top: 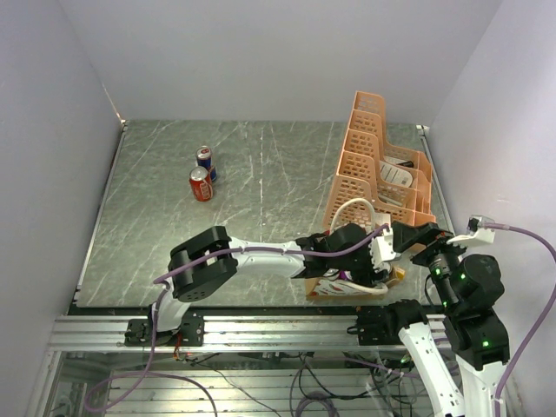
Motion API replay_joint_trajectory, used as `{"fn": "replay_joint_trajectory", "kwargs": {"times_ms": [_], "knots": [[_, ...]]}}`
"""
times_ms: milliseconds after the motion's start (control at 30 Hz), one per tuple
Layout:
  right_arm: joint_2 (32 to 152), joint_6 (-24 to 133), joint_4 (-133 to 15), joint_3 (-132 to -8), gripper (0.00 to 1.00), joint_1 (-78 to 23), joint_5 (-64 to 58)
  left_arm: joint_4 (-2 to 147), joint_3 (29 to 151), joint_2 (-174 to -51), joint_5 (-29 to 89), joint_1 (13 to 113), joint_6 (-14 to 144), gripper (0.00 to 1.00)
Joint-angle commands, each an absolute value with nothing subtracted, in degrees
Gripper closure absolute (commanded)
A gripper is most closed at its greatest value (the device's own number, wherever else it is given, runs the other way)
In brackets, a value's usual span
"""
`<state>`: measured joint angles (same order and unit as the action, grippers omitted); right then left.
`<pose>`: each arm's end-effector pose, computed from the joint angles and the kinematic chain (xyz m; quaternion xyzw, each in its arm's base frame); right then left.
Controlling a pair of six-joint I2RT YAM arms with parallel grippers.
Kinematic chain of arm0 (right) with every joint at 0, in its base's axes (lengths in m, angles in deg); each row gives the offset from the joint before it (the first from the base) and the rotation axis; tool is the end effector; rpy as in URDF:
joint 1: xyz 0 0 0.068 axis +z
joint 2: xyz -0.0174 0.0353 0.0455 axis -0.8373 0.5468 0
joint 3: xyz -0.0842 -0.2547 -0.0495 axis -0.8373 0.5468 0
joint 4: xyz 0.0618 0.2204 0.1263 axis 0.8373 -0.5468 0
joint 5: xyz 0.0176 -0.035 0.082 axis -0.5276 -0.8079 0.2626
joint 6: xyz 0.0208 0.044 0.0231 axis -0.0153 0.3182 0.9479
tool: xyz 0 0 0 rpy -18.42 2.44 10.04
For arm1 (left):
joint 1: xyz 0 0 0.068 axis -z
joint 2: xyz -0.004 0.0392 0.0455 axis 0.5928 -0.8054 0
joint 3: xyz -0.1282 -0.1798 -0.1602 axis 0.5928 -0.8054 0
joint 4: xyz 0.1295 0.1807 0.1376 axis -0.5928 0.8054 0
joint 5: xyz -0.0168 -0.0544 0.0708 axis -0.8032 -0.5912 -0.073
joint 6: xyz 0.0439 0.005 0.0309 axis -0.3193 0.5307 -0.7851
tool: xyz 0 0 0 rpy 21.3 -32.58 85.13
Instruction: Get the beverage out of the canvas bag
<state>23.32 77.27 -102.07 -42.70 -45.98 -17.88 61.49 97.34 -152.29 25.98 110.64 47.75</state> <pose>0.0348 0.0022 0.3473 0.1615 0.7364 0.1817 0.6314 0.1190 -0.4506 0.2177 0.5765 0.5939 -0.3840 0.4092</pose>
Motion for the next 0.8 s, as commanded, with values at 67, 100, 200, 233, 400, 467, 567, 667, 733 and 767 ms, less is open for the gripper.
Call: {"fn": "replay_joint_trajectory", "kwargs": {"times_ms": [67,100,200,233,400,467,567,667,733,767], "knots": [[23.44,77.03,-101.77,-42.59,0.08,-45.70,-13.12,58.76,100.34,-154.32,25.83,111.11,45.10,0.31],[23.45,77.04,-101.78,-42.58,0.08,-45.75,-13.12,58.80,100.13,-154.13,26.09,111.15,45.02,0.35],[23.35,77.11,-101.80,-42.57,0.08,-45.86,-13.28,58.08,98.83,-152.88,27.51,111.24,45.24,0.45],[23.29,77.13,-101.81,-42.59,0.08,-45.86,-13.31,57.53,98.11,-152.25,27.90,111.28,45.39,0.48],[23.04,77.31,-101.83,-42.59,0.08,-46.26,-13.66,54.88,94.70,-148.83,29.38,111.28,46.09,0.65],[22.88,77.37,-101.81,-42.59,0.08,-46.28,-13.82,53.59,93.39,-147.53,30.34,111.28,46.51,0.69],[22.57,77.61,-101.89,-42.59,0.08,-46.37,-14.29,51.22,91.40,-145.43,31.76,111.25,47.13,0.80],[22.36,77.91,-101.96,-42.50,0.08,-46.41,-14.92,50.27,90.31,-143.86,32.60,111.28,47.42,0.83],[22.40,78.22,-102.06,-42.50,0.08,-46.47,-15.30,50.24,90.09,-143.12,33.12,111.24,47.66,0.87],[22.32,78.27,-102.07,-42.50,0.08,-46.49,-15.45,50.22,89.85,-142.83,33.34,111.24,47.77,0.88]]}}
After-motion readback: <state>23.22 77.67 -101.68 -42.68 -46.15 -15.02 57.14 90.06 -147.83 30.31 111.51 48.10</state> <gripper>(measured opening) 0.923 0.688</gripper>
